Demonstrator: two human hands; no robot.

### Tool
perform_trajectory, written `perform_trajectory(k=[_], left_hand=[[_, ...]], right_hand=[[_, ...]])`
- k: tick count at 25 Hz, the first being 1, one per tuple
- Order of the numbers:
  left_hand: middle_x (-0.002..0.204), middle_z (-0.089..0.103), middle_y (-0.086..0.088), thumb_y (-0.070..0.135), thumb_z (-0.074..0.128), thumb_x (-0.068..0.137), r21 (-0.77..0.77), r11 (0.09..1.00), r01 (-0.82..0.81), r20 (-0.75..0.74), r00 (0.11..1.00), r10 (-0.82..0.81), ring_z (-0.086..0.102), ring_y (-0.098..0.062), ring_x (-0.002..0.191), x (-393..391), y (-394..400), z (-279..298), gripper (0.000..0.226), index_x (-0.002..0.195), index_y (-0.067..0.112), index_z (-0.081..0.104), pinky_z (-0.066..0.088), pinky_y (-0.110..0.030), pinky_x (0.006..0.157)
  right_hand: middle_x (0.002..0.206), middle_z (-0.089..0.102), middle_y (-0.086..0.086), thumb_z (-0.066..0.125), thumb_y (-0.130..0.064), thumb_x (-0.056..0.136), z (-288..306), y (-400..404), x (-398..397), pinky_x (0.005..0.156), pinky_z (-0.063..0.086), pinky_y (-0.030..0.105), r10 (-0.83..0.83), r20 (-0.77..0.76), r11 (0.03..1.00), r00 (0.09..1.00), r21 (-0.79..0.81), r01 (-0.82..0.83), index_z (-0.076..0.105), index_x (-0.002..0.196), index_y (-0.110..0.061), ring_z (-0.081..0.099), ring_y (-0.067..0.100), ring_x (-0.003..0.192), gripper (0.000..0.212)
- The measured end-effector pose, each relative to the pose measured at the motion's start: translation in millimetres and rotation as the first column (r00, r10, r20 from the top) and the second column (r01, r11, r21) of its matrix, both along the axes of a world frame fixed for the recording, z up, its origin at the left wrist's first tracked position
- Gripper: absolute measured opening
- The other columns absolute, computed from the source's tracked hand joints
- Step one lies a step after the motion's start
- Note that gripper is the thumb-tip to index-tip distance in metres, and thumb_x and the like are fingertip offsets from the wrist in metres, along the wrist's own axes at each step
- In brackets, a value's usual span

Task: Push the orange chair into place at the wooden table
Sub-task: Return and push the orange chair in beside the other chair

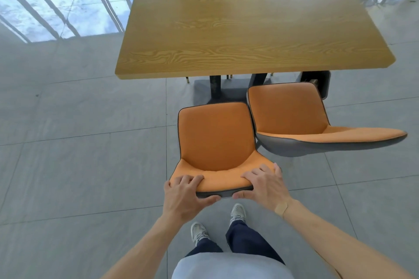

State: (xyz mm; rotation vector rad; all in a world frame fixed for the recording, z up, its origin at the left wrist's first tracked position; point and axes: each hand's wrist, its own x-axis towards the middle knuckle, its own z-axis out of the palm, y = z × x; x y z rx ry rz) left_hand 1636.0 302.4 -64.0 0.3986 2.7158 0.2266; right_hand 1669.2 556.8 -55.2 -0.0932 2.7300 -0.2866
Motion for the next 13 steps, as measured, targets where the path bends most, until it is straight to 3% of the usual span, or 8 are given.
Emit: perform_trajectory(k=[5, 13], left_hand=[[0.123, 0.061, 0.009, 0.100, 0.020, 0.064, 0.010, 1.000, 0.001, -0.050, 0.999, 0.000, 0.050, -0.019, 0.118, 6, 4, -1, 0.094, 0.129, 0.040, 0.053, 0.031, -0.051, 0.100], [0.124, 0.061, 0.009, 0.099, 0.026, 0.065, 0.097, 0.995, 0.033, -0.038, 0.999, -0.029, 0.050, -0.020, 0.119, -3, 2, -6, 0.092, 0.129, 0.040, 0.056, 0.032, -0.052, 0.100]], right_hand=[[0.126, 0.058, -0.017, 0.016, -0.101, 0.058, 5, 2, 5, 0.111, 0.008, 0.067, -0.088, 0.021, 0.996, 0.996, -0.007, 0.088, 0.056, 0.125, -0.042, 0.046, 0.015, 0.120, 0.099], [0.131, 0.052, -0.014, 0.010, -0.099, 0.060, 9, 2, 1, 0.110, 0.013, 0.063, -0.059, 0.054, 0.998, 0.997, 0.008, 0.058, 0.049, 0.130, -0.041, 0.042, 0.018, 0.123, 0.099]])
